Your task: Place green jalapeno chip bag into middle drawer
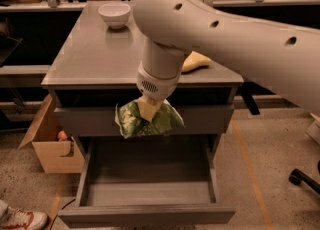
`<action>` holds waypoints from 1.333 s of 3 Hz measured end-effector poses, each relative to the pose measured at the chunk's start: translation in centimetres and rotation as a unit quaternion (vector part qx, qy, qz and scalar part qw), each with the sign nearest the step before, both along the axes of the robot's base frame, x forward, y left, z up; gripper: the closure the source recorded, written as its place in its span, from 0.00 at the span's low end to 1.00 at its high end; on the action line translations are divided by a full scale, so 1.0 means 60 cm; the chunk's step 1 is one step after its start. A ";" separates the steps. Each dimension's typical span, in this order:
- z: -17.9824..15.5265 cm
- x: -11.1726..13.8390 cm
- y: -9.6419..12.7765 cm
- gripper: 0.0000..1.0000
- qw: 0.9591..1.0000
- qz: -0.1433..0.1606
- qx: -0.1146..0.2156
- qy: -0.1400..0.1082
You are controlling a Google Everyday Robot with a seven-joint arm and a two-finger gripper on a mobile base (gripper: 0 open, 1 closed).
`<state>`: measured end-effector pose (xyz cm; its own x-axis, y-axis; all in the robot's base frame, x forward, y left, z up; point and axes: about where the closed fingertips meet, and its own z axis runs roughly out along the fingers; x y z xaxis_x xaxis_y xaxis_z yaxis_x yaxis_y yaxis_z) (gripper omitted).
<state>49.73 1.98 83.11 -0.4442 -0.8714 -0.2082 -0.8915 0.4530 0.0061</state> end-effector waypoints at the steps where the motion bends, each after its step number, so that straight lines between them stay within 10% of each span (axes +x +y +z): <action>1: -0.100 -0.003 0.002 1.00 1.000 -0.015 0.006 0.006; 3: -0.310 -0.005 0.029 1.00 0.997 -0.059 0.042 0.017; 4: -0.326 0.005 0.042 1.00 0.996 -0.067 0.059 0.011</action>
Offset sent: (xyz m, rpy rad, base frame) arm -0.0014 0.0235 -0.2162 0.0959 0.0057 -0.1048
